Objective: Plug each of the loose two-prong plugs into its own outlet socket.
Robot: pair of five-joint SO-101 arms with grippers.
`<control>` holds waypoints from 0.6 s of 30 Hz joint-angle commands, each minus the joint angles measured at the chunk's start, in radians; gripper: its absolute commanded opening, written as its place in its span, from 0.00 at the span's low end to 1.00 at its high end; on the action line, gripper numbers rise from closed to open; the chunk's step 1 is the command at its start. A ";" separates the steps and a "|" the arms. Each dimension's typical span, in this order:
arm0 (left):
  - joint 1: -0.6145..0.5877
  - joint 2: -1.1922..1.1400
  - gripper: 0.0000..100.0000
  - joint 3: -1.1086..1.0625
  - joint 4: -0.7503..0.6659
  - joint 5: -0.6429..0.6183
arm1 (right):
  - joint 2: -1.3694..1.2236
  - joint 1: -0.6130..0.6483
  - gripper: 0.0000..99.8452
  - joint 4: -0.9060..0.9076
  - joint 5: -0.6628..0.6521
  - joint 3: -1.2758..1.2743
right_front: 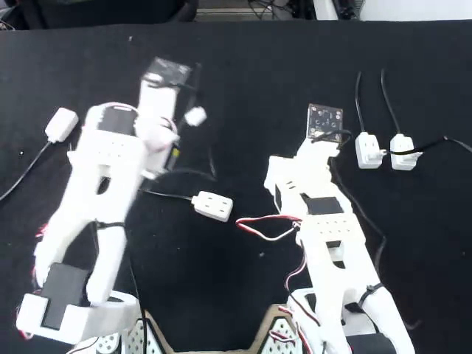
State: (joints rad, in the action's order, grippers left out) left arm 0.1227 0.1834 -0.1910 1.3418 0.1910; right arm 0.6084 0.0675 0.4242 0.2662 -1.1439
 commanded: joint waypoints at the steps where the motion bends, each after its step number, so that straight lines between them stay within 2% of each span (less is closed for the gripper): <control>1: 0.097 0.028 0.03 -0.114 -0.193 -0.014 | 0.007 -0.075 0.17 -0.018 0.035 0.030; 6: 0.171 0.028 0.03 -0.257 -0.331 -0.017 | 0.007 -0.097 0.17 -0.018 0.091 0.035; 11: 0.249 0.028 0.03 -0.334 -0.342 -0.020 | 0.007 -0.095 0.17 -0.018 0.091 0.036; 18: 0.348 0.025 0.03 -0.355 -0.367 -0.143 | 0.007 -0.092 0.17 -0.018 0.091 0.036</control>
State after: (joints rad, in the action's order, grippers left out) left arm 0.4081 0.1834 -0.5577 1.0027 0.1020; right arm 0.6084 -0.0107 0.4242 0.3475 -1.1439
